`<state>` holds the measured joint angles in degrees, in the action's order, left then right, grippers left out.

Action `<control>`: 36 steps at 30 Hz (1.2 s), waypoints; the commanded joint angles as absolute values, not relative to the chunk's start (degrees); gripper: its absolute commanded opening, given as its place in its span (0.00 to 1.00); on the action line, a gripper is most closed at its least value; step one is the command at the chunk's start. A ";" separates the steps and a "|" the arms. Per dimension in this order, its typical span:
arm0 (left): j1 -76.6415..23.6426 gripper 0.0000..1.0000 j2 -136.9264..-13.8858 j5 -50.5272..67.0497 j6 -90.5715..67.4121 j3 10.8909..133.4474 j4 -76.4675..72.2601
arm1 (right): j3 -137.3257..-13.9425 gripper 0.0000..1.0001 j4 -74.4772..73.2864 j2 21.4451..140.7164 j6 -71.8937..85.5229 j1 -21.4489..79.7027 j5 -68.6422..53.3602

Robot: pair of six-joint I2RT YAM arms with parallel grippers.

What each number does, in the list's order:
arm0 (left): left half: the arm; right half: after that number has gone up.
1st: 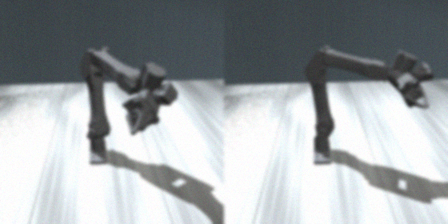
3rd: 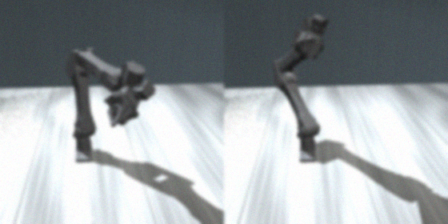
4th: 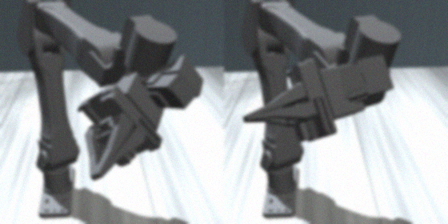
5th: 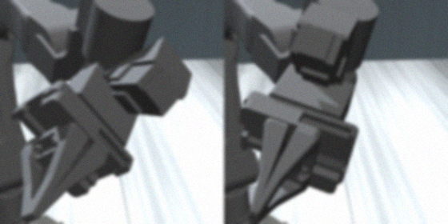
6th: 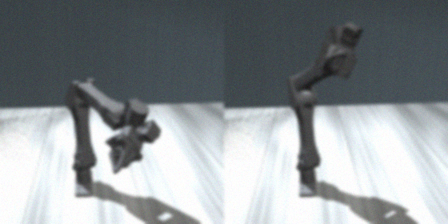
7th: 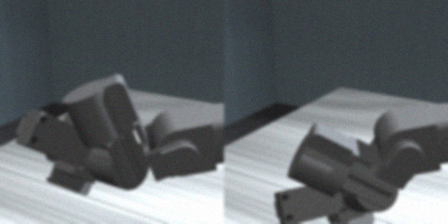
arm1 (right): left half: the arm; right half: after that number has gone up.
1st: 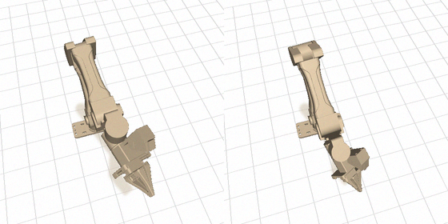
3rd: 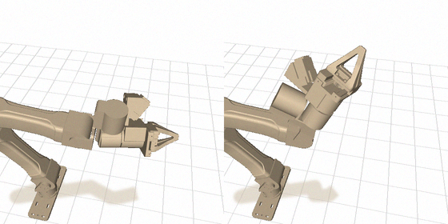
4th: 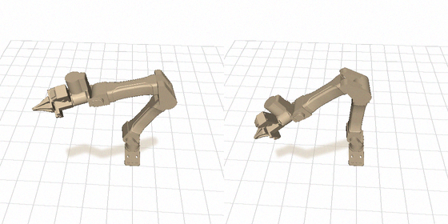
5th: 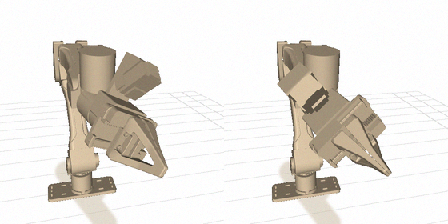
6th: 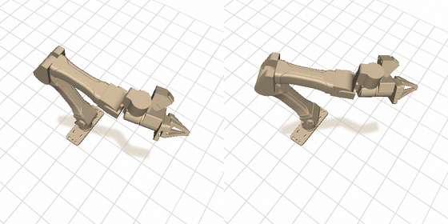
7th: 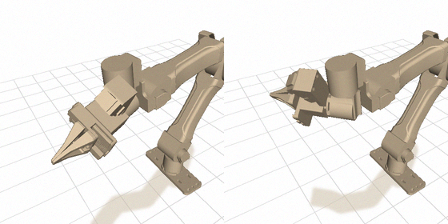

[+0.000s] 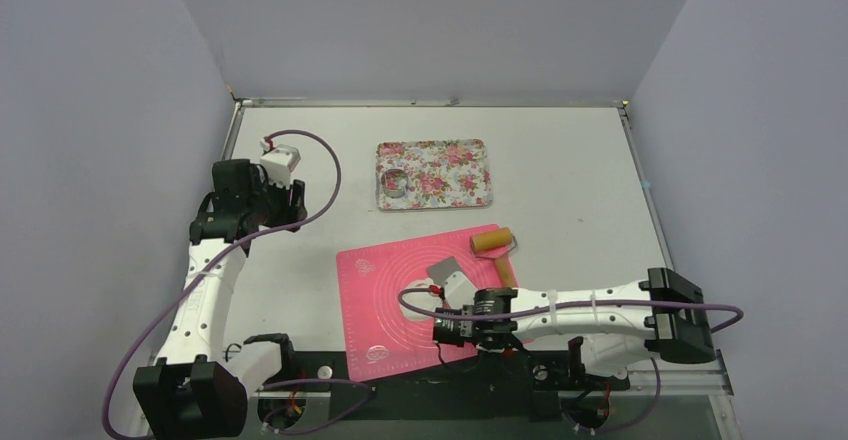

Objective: Roll out the dumpling wrappers from the dough
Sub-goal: Scoop the dumpling wrapper from the work surface.

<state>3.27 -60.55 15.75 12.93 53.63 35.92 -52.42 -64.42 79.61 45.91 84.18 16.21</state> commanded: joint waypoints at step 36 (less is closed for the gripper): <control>-28.83 0.48 -79.80 4.05 33.78 34.32 18.21 | -54.95 0.00 -73.23 76.72 49.04 96.03 15.00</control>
<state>-29.74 -75.94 7.70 32.25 35.18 22.37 -51.24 -72.47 75.35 48.40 92.31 12.64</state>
